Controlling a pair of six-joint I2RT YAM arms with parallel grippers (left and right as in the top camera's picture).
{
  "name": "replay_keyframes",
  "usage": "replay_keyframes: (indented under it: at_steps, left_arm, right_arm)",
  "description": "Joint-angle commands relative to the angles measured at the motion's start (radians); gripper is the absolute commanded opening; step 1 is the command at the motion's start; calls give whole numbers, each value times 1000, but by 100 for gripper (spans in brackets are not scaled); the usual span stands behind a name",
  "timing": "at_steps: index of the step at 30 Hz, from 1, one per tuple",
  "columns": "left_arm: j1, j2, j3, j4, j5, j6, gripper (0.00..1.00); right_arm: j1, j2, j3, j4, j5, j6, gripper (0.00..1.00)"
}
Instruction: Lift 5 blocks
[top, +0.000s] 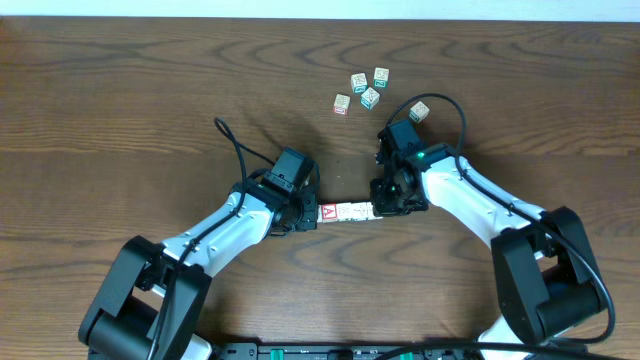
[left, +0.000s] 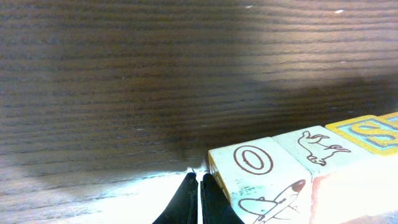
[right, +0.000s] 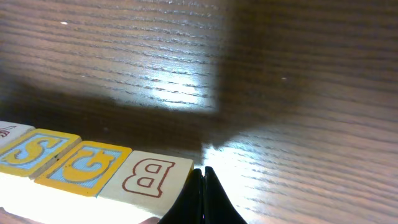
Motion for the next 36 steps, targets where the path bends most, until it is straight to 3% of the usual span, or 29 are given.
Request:
replay_keyframes:
  at_steps: [1, 36]
  left_arm:
    - [-67, -34, 39, 58, 261, 21, 7]
    - [-67, -76, 39, 58, 262, 21, 7]
  right_arm:
    - [63, -45, 33, 37, -342, 3, 1]
    - [63, -46, 102, -29, -335, 4, 1]
